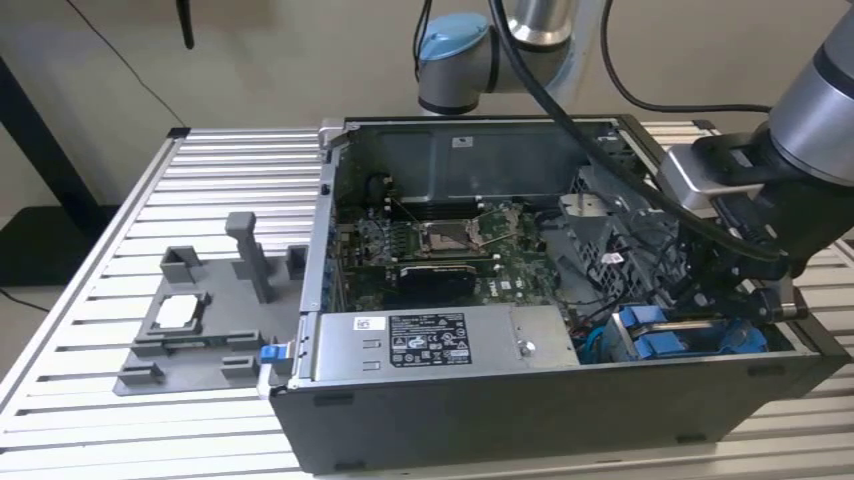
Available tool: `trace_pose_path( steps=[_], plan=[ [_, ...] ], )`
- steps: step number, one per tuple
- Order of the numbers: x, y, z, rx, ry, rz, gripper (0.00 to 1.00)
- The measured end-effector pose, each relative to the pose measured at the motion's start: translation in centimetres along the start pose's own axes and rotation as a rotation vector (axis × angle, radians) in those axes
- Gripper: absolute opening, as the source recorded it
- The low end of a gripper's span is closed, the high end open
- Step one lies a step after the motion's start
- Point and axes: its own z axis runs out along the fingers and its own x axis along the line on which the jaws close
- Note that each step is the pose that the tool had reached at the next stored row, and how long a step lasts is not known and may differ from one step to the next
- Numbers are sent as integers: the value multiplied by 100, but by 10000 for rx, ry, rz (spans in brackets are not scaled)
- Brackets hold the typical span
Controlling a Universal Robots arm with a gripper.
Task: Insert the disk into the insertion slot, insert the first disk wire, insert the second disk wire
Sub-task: 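Insert the second disk wire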
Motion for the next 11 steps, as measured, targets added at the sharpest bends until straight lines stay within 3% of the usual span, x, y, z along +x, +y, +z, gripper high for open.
trace_pose_path(
  steps=[2,11],
  plan=[
    [1,3,6,13,33,60,16],
    [6,20,32,41,44,210,16]
  ],
)
